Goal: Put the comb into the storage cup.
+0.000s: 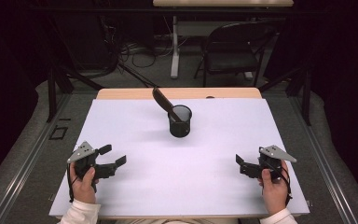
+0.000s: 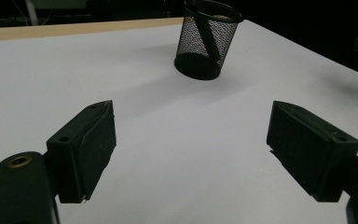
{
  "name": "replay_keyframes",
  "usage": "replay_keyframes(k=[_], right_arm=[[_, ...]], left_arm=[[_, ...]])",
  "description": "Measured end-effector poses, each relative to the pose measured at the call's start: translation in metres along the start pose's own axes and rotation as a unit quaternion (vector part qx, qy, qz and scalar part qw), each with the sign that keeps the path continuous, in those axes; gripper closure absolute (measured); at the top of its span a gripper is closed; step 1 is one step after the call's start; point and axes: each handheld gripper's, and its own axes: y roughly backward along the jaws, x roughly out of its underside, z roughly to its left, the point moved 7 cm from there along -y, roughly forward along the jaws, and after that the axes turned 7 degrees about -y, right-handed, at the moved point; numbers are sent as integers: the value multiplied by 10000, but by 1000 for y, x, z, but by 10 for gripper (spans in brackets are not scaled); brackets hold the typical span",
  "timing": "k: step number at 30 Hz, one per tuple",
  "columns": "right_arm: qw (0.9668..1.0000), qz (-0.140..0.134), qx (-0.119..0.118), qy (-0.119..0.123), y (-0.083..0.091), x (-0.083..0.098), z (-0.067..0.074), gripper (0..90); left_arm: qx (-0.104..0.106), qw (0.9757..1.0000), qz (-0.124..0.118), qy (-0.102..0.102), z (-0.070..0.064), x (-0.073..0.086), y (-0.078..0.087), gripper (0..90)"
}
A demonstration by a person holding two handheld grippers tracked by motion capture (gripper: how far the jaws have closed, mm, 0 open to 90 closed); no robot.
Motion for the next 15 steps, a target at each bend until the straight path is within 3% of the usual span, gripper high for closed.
replay_keyframes(k=[15], right_arm=[[9999, 87, -4, -99, -4, 4, -5, 30]], left_arm=[[-139, 9998, 29, 103, 12, 7, 0, 160]])
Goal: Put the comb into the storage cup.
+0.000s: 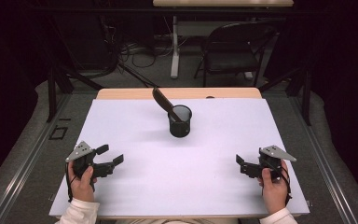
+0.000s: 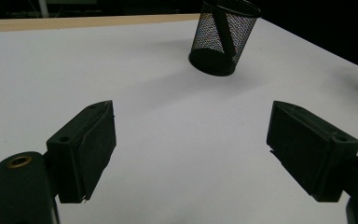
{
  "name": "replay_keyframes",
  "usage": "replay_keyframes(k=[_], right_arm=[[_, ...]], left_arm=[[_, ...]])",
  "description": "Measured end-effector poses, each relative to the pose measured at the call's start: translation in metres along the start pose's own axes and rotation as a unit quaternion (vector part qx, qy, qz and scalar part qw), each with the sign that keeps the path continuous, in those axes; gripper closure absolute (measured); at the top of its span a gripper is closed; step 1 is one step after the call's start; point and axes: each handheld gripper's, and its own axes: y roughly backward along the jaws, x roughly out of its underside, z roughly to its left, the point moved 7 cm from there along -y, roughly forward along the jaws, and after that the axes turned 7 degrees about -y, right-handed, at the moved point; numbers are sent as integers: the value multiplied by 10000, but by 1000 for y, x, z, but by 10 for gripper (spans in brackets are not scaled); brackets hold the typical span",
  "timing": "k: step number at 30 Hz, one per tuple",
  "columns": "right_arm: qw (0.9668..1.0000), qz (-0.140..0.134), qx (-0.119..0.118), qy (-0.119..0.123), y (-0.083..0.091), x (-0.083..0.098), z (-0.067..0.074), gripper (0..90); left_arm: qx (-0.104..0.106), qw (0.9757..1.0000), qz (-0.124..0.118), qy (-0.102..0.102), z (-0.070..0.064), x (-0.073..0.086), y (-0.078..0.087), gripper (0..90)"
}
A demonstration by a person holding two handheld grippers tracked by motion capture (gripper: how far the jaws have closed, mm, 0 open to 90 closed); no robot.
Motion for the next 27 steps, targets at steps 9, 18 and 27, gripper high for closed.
replay_keyframes(k=[9, 18, 27], right_arm=[[10000, 10, -29, -48, -2, 1, 0, 30], [10000, 29, -35, -44, -3, 2, 0, 30], [10000, 33, -45, -60, -3, 2, 0, 30]], left_arm=[[-78, 10000, 40, 18, 6, 3, 0, 161], [-97, 9999, 74, 39, 9, 5, -2, 160], [-116, 9999, 74, 52, 10, 6, -2, 160]])
